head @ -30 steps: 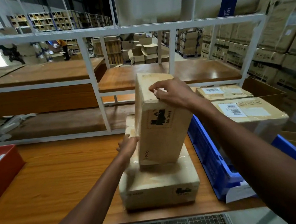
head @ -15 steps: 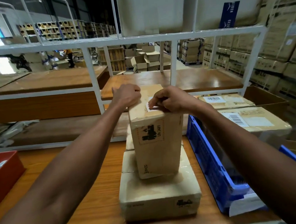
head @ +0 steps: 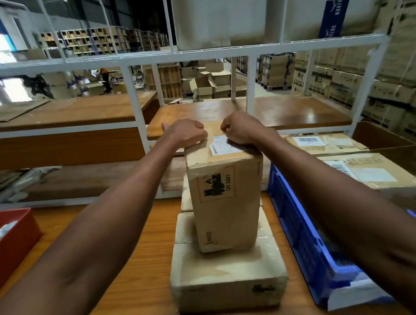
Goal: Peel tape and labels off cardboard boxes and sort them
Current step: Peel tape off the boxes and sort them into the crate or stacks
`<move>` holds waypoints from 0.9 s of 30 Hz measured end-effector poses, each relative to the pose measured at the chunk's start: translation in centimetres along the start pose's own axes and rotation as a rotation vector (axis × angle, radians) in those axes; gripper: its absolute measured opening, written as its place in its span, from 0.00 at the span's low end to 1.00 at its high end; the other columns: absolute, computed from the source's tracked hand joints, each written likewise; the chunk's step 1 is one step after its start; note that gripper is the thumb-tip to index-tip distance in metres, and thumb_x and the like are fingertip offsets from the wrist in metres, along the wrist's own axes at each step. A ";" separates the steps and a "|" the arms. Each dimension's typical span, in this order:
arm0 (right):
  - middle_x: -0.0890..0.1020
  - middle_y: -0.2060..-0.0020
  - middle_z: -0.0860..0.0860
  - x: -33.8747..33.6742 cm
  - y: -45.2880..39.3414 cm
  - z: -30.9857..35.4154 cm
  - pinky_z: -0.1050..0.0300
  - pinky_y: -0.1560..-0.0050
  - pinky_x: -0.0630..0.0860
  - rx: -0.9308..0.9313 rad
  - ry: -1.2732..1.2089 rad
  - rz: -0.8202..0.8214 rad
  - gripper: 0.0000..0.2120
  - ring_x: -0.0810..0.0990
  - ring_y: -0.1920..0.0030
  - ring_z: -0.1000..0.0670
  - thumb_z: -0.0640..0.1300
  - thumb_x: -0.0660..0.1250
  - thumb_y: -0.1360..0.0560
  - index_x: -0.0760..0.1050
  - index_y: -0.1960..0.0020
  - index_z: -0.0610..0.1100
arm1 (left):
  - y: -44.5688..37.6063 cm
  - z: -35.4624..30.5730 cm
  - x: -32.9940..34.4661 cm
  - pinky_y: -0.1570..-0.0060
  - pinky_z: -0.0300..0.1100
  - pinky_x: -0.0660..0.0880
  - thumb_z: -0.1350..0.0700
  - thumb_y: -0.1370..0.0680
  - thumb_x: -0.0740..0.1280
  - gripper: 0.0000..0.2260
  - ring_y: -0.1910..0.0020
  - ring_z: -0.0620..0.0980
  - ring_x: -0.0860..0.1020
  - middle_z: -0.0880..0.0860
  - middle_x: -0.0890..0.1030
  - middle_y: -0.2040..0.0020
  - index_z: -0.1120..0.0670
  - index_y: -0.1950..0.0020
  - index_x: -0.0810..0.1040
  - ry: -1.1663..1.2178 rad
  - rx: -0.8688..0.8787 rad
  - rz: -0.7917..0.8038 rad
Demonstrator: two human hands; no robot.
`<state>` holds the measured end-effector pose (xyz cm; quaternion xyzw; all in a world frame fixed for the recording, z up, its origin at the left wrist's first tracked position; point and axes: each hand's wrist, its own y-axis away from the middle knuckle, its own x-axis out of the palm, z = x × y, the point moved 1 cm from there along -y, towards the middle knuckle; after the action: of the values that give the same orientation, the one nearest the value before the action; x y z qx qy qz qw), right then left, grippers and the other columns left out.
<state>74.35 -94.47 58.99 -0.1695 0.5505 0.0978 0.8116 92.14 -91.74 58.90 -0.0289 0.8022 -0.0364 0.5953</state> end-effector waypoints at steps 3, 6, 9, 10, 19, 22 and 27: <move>0.83 0.48 0.48 0.5 0.7 0.3 0.42 0.44 0.80 0.018 0.058 -0.070 0.11 0.80 0.48 0.46 0.42 0.64 0.21 0.82 0.43 0.47 | 1.0 -0.4 -0.4 0.25 0.71 0.43 0.48 0.20 0.68 0.18 0.24 0.54 0.66 0.49 0.73 0.24 0.44 0.29 0.78 0.055 0.030 -0.049; 0.83 0.49 0.48 0.4 0.9 0.3 0.42 0.44 0.80 0.022 0.063 -0.075 0.10 0.80 0.49 0.46 0.43 0.63 0.20 0.82 0.44 0.47 | 3.6 -1.5 -0.2 0.25 0.67 0.44 0.51 0.20 0.69 0.13 0.33 0.48 0.72 0.47 0.78 0.33 0.43 0.36 0.81 0.142 0.090 -0.185; 0.83 0.50 0.47 0.0 1.0 0.4 0.44 0.45 0.80 0.013 0.060 -0.046 0.11 0.81 0.50 0.46 0.43 0.61 0.19 0.83 0.45 0.45 | 5.8 -1.9 0.3 0.28 0.58 0.51 0.51 0.19 0.65 0.12 0.36 0.50 0.72 0.48 0.81 0.35 0.42 0.37 0.83 0.076 0.132 -0.124; 0.84 0.49 0.47 -0.4 0.9 0.4 0.44 0.45 0.80 0.011 0.062 -0.020 0.12 0.81 0.50 0.46 0.43 0.61 0.19 0.83 0.44 0.45 | 6.2 -1.9 0.1 0.29 0.57 0.52 0.51 0.19 0.65 0.13 0.33 0.51 0.71 0.48 0.80 0.34 0.42 0.37 0.83 0.060 0.135 -0.106; 0.80 0.37 0.53 -1.8 6.0 2.8 0.48 0.44 0.78 -0.095 0.029 -0.081 0.14 0.78 0.43 0.51 0.53 0.70 0.21 0.79 0.36 0.54 | 8.0 -0.8 0.5 0.25 0.63 0.57 0.45 0.16 0.60 0.18 0.27 0.54 0.70 0.50 0.73 0.24 0.40 0.26 0.73 0.038 0.167 -0.019; 0.82 0.39 0.52 -0.2 8.9 3.5 0.46 0.44 0.77 -0.077 0.042 -0.009 0.15 0.79 0.43 0.48 0.60 0.68 0.21 0.79 0.38 0.55 | 8.8 0.2 1.2 0.25 0.61 0.62 0.44 0.14 0.58 0.21 0.23 0.53 0.66 0.49 0.67 0.20 0.42 0.21 0.67 0.123 0.193 0.049; 0.80 0.42 0.51 1.4 11.1 4.3 0.39 0.37 0.66 -0.029 0.058 -0.145 0.10 0.76 0.46 0.47 0.55 0.63 0.18 0.78 0.41 0.53 | 9.3 2.1 2.1 0.22 0.56 0.53 0.54 0.13 0.57 0.18 0.18 0.47 0.54 0.45 0.61 0.18 0.43 0.23 0.70 0.499 0.254 0.114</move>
<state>74.73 -82.65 57.27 -0.2232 0.5587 0.0418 0.7977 93.50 -82.75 55.45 0.1007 0.9132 -0.1090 0.3796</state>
